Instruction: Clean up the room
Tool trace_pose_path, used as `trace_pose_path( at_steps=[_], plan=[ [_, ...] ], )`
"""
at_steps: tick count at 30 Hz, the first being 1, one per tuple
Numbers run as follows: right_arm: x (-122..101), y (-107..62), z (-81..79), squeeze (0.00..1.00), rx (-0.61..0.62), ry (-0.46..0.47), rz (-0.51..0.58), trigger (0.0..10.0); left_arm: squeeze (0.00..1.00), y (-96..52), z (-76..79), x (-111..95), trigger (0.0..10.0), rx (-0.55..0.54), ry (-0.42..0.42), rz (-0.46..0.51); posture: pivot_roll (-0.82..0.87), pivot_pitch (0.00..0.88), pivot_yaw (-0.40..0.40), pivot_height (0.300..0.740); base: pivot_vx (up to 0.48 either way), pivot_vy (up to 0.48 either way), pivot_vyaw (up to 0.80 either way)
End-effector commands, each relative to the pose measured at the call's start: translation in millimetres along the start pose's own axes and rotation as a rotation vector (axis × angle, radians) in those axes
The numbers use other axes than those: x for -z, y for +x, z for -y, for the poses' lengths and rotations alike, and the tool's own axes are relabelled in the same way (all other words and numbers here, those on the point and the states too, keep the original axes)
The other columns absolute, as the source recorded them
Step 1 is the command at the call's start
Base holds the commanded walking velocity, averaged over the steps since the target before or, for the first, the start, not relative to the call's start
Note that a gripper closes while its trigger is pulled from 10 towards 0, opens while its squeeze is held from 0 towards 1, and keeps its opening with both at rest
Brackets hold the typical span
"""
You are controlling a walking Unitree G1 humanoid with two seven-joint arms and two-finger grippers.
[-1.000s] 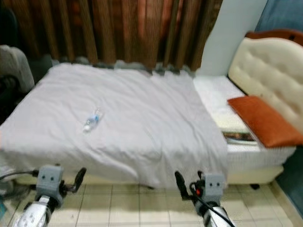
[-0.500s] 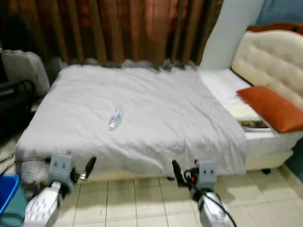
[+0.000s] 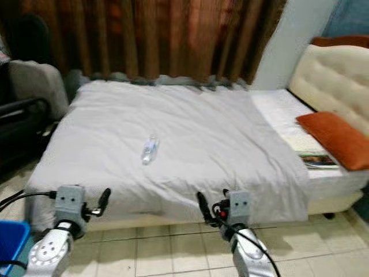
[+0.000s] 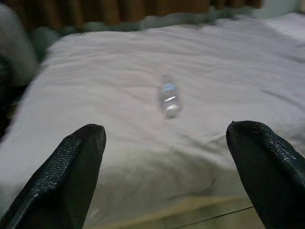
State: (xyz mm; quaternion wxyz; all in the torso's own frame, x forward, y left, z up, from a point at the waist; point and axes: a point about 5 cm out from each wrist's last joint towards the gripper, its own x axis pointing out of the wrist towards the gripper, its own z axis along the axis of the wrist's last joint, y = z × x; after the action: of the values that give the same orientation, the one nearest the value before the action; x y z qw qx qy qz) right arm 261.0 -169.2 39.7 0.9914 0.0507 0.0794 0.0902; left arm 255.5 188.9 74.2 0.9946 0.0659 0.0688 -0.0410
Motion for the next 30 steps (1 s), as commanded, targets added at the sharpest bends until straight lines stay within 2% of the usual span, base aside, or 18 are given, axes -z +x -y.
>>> trace_pose_path(
  at_steps=[1, 4, 9, 12, 19, 23, 26, 27, 30],
  plan=[
    [0, -9.2, 14.8, 0.0, 0.065, -0.042, -0.006, 10.0, 0.0, 6.6, 8.7, -3, 10.0, 0.042, -0.02, 0.015, 0.12, 0.008, -0.108, 0.74, 0.465, 0.0, -0.65],
    [4, -13.5, 13.3, 0.0, 0.073, -0.051, -0.015, 10.0, 0.0, 9.4, 4.8, -1, 10.0, 0.04, -0.027, 0.006, 0.1, 0.008, -0.094, 0.74, 0.465, 0.0, 0.0],
    [-1, -16.6, 17.7, 0.0, 0.162, -0.068, 0.015, 10.0, 0.0, 12.2, 5.8, 1, 10.0, 0.076, -0.018, -0.006, 0.07, 0.0, -0.063, 0.74, 0.465, 0.0, 0.0],
    [2, -26.1, 21.1, 0.0, 0.214, -0.077, 0.004, 10.0, 0.0, 18.5, 6.9, 1, 10.0, 0.092, -0.014, -0.009, 0.04, 0.0, -0.041, 0.74, 0.465, 0.0, 0.0],
    [3, -31.8, 25.9, 0.0, 0.229, -0.074, 0.003, 10.0, 0.0, 27.2, 11.6, 1, 10.0, 0.121, -0.022, -0.013, 0.02, 0.0, -0.031, 0.74, 0.464, 0.0, 0.0],
    [0, -29.8, 26.6, 0.0, 0.223, -0.072, 0.01, 10.0, 0.0, 30.2, 13.6, 1, 10.0, 0.124, -0.037, -0.008, 0.01, 0.0, -0.032, 0.74, 0.465, 0.0, 0.0],
    [-3, -22.6, 28.3, 0.0, 0.212, -0.062, 0.019, 10.0, 0.0, 32.8, 14.6, 0, 10.0, 0.102, -0.042, -0.002, 0.02, 0.0, -0.036, 0.74, 0.465, 0.0, 0.0],
    [-6, -15.7, 24.8, 0.0, 0.176, -0.051, 0.025, 10.0, 0.0, 33.5, 14.0, -1, 10.0, 0.086, -0.048, 0.004, 0.02, 0.0, -0.038, 0.74, 0.465, 0.0, 0.0],
    [-8, -10.6, 21.3, 0.0, 0.145, -0.04, 0.031, 10.0, 0.0, 33.0, 16.2, -2, 10.0, 0.088, -0.048, 0.01, 0.03, 0.0, -0.042, 0.74, 0.465, 0.0, 0.45]
  ],
)
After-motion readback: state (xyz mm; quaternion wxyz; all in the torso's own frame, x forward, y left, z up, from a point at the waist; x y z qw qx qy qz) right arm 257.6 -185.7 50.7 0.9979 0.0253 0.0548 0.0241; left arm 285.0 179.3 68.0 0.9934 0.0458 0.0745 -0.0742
